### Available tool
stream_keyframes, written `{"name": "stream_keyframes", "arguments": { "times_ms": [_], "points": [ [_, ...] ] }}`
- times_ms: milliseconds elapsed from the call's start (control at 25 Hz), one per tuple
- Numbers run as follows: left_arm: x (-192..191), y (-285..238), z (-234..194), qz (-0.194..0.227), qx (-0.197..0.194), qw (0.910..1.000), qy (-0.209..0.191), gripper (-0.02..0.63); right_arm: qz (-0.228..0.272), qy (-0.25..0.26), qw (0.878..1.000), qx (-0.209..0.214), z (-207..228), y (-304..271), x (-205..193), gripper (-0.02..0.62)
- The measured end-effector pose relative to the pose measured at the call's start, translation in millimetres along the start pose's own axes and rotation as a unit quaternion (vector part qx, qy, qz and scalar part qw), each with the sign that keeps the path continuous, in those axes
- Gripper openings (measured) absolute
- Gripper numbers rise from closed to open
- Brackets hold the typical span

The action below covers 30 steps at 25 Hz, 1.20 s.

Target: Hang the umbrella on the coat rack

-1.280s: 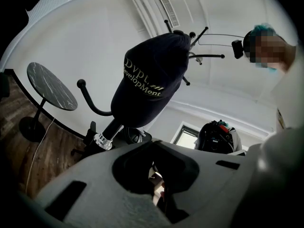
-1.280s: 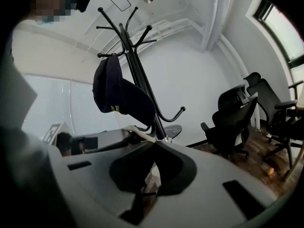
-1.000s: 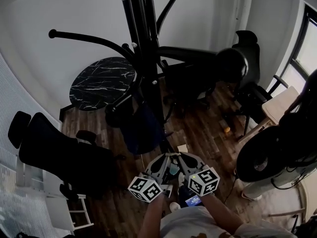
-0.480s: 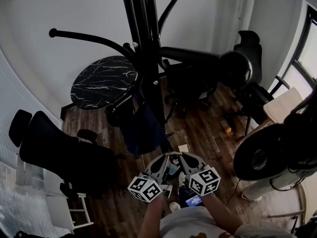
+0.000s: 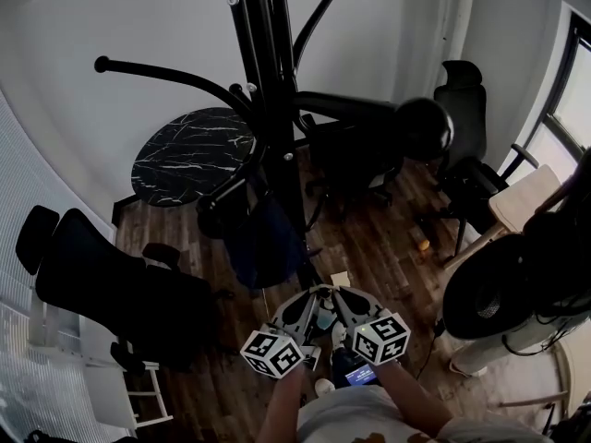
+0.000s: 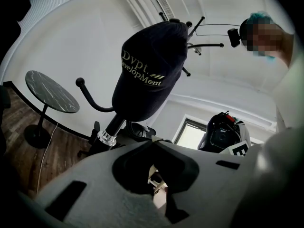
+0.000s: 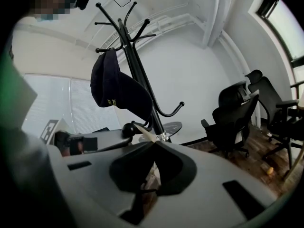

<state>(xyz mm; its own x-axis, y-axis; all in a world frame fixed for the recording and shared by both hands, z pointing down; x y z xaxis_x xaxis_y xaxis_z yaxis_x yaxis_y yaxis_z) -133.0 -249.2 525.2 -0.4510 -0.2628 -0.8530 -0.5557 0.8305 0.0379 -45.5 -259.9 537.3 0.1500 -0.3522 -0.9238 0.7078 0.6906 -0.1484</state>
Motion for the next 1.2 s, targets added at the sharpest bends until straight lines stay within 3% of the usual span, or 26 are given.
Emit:
{"name": "stream_keyframes", "arguments": {
  "times_ms": [1200],
  "points": [
    [-10, -9, -18, -0.031, 0.003, 0.9995, 0.006, 0.018, -0.023, 0.003, 1.000, 0.002, 7, -21, -12, 0.012]
  ]
}}
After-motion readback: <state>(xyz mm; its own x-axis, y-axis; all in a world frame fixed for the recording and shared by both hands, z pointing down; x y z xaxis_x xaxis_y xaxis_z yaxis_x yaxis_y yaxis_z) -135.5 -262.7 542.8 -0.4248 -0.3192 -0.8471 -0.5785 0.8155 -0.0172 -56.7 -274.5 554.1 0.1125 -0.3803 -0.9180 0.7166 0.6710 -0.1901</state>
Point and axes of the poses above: the fingertips, and each gripper's own axes: y backward along the fingers, z to its right, x out of its top, the point moved 3 cm from there along y, backward along the fingers, and after that the axes turned 2 degrees about x, right-handed, at the moved point
